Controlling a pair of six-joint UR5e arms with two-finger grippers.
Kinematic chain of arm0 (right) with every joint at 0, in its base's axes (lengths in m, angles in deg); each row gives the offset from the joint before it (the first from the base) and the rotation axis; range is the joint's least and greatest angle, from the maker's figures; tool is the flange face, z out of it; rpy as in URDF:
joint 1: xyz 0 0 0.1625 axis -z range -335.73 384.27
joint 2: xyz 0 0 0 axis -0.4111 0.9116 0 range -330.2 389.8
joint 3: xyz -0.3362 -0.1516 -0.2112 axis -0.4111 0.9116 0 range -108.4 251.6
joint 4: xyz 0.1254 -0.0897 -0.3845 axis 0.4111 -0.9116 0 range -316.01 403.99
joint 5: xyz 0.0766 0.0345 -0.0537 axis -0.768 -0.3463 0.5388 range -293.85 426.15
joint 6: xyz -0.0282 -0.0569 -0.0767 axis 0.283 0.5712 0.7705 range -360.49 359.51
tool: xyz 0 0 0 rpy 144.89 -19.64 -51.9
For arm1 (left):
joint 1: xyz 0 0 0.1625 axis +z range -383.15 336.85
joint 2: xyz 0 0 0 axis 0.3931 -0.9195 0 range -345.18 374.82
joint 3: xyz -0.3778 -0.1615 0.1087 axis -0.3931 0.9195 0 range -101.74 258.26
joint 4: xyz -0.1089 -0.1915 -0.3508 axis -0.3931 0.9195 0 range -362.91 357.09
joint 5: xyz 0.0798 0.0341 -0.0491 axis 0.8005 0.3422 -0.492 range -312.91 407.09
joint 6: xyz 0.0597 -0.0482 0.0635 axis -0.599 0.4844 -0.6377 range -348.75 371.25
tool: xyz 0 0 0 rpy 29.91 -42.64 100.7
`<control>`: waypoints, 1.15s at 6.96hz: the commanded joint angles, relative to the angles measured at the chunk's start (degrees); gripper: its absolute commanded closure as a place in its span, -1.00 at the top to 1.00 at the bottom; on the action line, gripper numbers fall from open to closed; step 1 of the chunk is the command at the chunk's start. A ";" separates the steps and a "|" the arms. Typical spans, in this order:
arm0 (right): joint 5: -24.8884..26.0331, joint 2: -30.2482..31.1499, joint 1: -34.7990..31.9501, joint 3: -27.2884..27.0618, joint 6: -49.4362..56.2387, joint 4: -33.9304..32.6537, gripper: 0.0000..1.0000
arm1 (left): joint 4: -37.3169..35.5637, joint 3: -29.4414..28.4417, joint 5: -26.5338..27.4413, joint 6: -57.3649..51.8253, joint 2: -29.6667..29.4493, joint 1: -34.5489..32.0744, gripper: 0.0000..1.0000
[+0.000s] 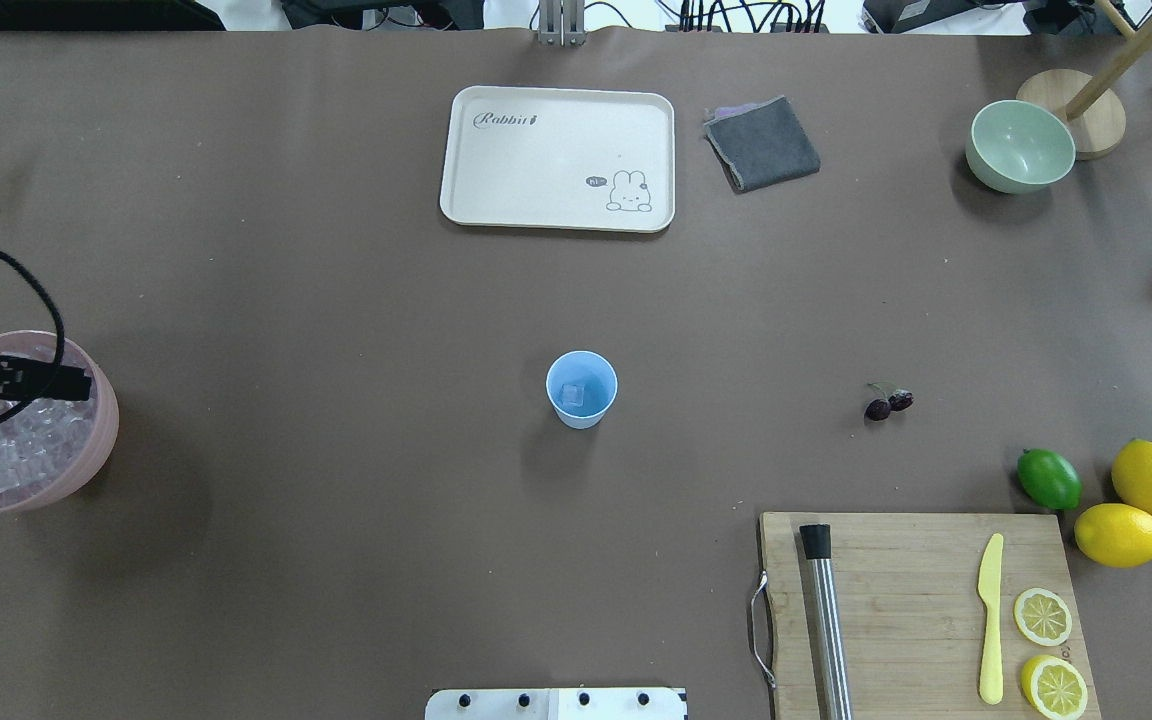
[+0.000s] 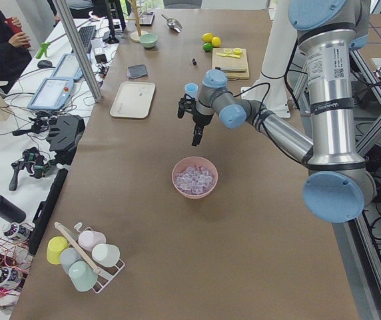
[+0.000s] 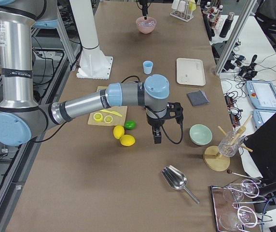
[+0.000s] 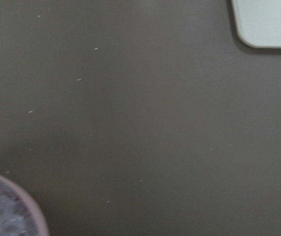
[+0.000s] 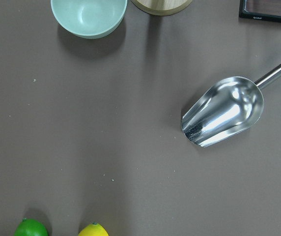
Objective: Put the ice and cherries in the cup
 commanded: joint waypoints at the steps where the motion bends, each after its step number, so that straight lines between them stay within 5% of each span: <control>1: -1.40 0.09 0.07 -0.04 0.05 0.10 1.00 | 18.74 -7.97 -2.24 -1.53 8.36 -0.54 0.93; 2: -1.50 0.09 0.07 -0.04 -0.04 0.19 1.00 | 25.89 -12.81 -4.00 -1.53 8.55 -0.54 0.93; 8: -1.50 -0.35 0.07 -0.04 -0.04 0.27 1.00 | 26.84 -16.36 -7.35 -1.62 6.81 -0.27 0.91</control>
